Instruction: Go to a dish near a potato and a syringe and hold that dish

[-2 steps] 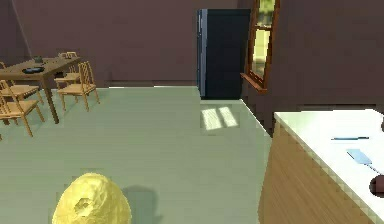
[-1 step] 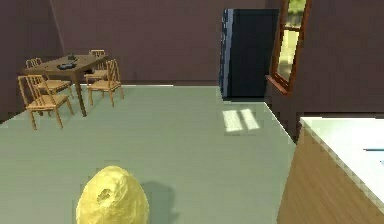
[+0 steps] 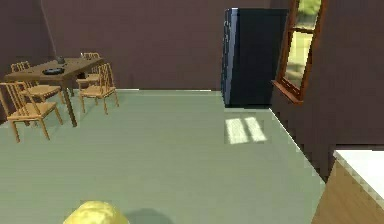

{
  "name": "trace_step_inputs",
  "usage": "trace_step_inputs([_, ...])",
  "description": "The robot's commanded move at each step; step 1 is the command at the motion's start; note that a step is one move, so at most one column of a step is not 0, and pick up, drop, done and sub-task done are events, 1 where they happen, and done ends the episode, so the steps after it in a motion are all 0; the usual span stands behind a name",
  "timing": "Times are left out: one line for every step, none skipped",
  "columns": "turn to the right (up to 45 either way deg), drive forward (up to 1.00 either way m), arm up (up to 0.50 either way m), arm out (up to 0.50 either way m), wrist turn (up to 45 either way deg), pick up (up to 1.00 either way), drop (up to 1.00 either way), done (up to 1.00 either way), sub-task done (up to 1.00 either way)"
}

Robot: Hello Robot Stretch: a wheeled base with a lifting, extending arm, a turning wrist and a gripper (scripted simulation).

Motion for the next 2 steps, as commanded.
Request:
trace_step_inputs([-21.0,0.0,0.0,0.0,0.0,0.0,0.0,0.0,0.0])
trace_step_inputs([45.0,0.0,0.0,0.0,0.0,0.0,0.0,0.0,0.0])
